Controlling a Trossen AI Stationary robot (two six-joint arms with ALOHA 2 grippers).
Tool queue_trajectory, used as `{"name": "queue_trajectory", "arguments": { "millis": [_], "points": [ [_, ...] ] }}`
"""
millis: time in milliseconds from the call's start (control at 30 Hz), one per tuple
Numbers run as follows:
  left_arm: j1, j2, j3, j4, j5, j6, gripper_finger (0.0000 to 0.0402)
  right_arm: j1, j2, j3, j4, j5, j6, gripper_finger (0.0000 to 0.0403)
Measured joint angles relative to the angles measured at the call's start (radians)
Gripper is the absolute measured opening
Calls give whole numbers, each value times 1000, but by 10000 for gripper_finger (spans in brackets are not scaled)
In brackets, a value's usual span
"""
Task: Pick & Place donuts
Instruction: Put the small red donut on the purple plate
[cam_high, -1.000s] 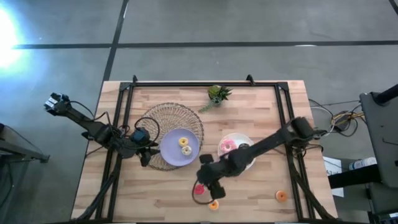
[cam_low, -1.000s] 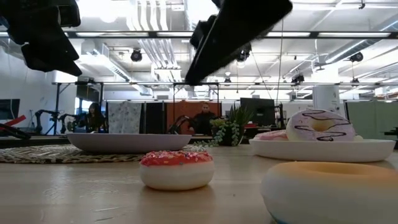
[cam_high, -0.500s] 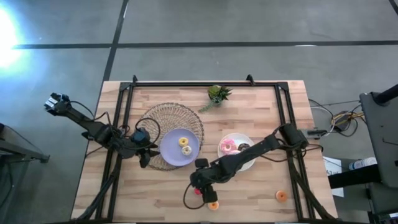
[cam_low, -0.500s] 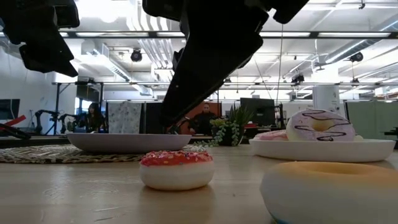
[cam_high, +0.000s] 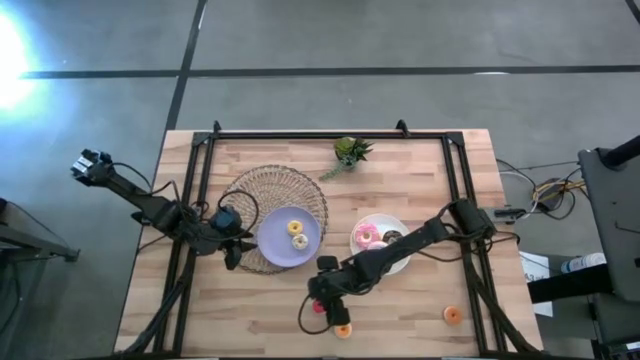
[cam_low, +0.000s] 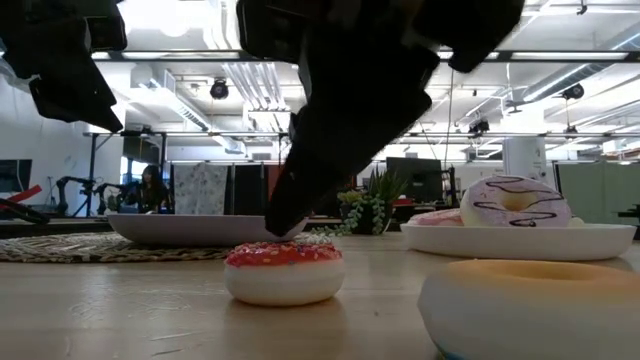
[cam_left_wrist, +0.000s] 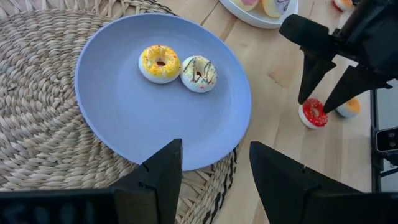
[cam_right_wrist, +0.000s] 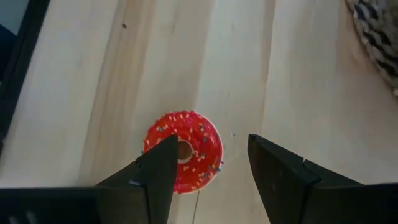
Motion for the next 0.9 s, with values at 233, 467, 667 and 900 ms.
{"name": "queue_trajectory", "arguments": {
  "millis": [233, 467, 667, 900],
  "points": [
    [0, 0, 0, 0, 0, -2, 162, 0, 0, -60, 67, -19, 64, 187],
    [0, 0, 0, 1, 0, -2, 162, -2, 13, -61, 70, -16, 85, 180],
    [0, 0, 0, 1, 0, -2, 162, -11, 24, -56, 66, -41, 119, 132],
    [-6, 0, 4, 5, -1, 0, 162, -68, 22, 14, -23, -17, 123, 54]
  ]
}}
